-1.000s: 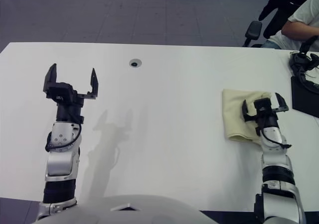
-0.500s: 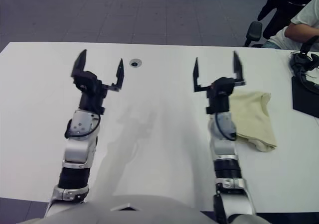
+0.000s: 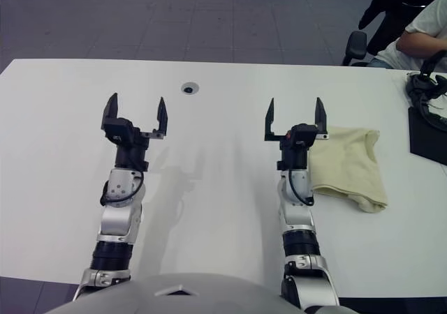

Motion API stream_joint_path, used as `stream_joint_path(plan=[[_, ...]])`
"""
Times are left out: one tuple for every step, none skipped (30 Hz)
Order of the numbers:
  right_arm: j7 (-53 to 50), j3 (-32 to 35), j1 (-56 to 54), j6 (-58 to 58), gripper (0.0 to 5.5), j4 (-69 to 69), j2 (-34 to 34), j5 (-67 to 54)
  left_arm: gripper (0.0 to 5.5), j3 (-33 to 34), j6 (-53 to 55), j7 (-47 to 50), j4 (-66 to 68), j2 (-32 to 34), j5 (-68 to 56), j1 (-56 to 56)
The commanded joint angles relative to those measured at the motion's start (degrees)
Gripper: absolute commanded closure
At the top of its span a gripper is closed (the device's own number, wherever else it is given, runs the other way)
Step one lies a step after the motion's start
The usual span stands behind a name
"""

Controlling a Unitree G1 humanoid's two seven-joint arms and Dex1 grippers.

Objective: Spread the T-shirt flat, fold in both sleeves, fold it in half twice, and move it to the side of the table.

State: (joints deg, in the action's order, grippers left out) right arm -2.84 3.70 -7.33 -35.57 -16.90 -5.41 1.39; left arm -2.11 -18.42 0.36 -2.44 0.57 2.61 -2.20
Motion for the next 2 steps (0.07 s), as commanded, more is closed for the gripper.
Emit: stream_joint_path(plan=[[0.0,0.5,1.4,1.1,0.13,1.4,0.7,-0.7,0.10,0.0,-0.4,-0.6,1.6,-0.1,-0.6,-1.0],[0.3,0.6,1.6,1.4,0.13,1.5,1.0,-1.4,0.10,0.1,-0.3,-0.7,2.0,0.0,-0.8,-1.1]])
